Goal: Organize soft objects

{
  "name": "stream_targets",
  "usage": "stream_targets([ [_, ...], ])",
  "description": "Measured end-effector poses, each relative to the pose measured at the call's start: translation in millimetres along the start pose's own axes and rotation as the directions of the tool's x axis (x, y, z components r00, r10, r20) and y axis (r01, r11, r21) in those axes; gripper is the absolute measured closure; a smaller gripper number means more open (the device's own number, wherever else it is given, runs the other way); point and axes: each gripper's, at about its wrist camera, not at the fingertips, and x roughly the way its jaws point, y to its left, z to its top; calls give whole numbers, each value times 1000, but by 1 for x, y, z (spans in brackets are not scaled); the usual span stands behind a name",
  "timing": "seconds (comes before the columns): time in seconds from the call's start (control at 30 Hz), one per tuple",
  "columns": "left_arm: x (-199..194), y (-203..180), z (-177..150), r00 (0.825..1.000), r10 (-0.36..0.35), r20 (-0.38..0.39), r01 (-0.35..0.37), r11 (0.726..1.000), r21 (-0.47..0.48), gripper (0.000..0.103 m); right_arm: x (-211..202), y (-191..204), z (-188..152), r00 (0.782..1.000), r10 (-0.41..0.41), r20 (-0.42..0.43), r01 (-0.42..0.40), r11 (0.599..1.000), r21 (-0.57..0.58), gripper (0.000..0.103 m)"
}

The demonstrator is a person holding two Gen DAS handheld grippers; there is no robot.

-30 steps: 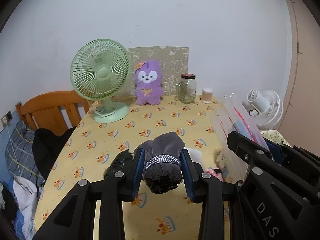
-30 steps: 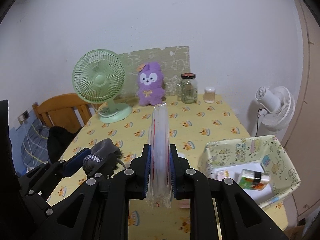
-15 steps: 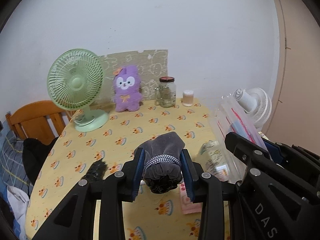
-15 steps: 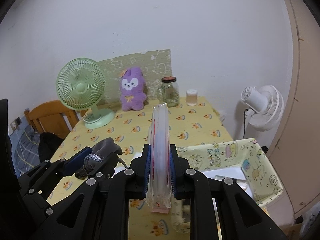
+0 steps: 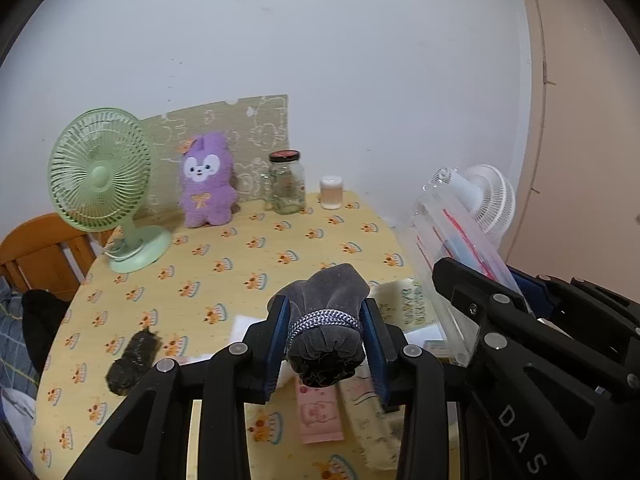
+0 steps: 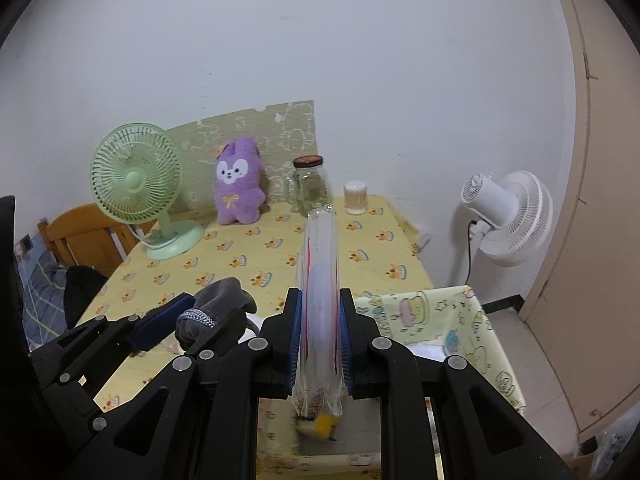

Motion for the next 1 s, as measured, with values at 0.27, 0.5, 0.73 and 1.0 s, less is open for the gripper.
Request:
stream_targets([
  [0.27,17,-23,-2,998,-57,-38,58,998,33,66,7,-24,-6,999,-32,-19,33,999,25,83],
  [0.5,32,-44,-7,993,-81,-81,87,993,80,64,12,-47,-19,996,-73,-41,76,995,72,83],
  [0.73,43,-57,-13,986,-85,-145,101,989,108,35,22,-60,-28,994,-85,-72,92,991,95,83],
  [1.0,51,-61,-17,985,-25,-173,52,987,151,26,36,-65,-32,988,-119,-98,128,988,91,71],
])
